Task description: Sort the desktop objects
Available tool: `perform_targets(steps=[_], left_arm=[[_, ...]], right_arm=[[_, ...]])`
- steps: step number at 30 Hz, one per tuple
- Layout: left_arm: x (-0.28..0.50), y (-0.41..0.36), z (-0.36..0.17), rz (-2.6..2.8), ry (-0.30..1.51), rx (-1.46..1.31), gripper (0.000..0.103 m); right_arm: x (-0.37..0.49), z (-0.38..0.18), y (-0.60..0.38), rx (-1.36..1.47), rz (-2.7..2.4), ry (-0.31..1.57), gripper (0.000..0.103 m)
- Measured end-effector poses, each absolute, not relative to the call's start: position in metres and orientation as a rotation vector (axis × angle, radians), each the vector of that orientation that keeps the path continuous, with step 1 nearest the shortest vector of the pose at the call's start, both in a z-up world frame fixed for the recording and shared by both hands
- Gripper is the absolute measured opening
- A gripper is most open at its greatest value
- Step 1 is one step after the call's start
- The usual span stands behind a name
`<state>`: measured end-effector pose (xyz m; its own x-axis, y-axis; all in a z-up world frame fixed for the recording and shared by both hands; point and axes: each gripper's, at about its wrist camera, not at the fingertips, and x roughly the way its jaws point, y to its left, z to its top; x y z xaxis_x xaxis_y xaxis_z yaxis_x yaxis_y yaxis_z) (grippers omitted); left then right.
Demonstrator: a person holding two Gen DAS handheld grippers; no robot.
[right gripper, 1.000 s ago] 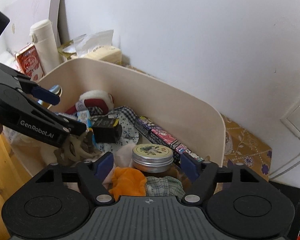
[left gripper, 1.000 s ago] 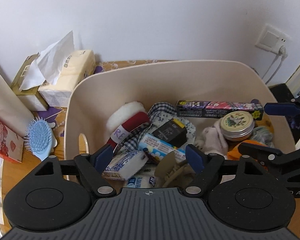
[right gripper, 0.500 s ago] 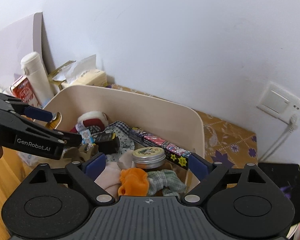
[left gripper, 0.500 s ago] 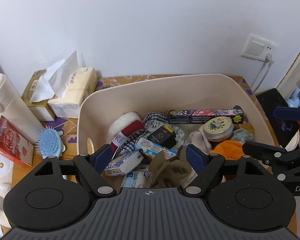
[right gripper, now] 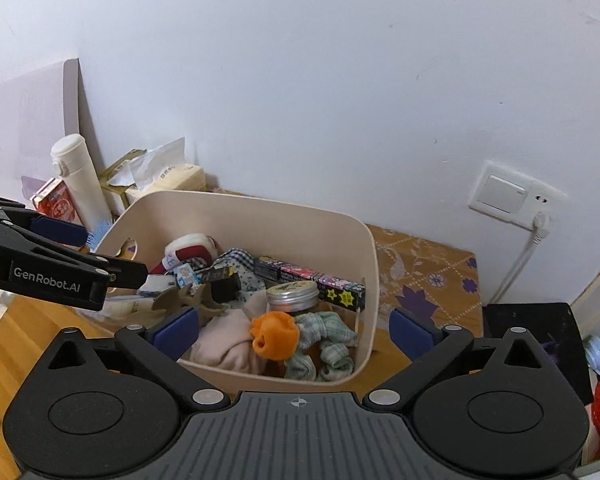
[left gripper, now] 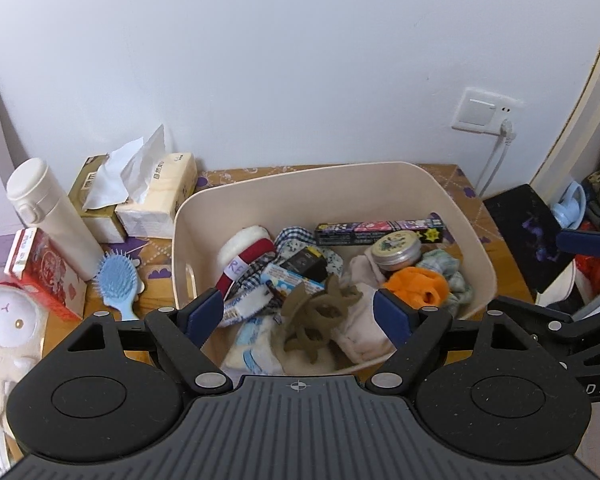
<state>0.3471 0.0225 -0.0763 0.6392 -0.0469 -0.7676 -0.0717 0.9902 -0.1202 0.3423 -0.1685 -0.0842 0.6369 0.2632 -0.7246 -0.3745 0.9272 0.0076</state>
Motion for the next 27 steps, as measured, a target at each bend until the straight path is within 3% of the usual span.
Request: perform_targets(steps=[27], left_arm=[[0.185,-0.027,-0.016,0.142,0.799,-0.12,0.083]], right_arm=[[0.196,-0.023,-0.215,-0.097,0.375,0.756,0.103]])
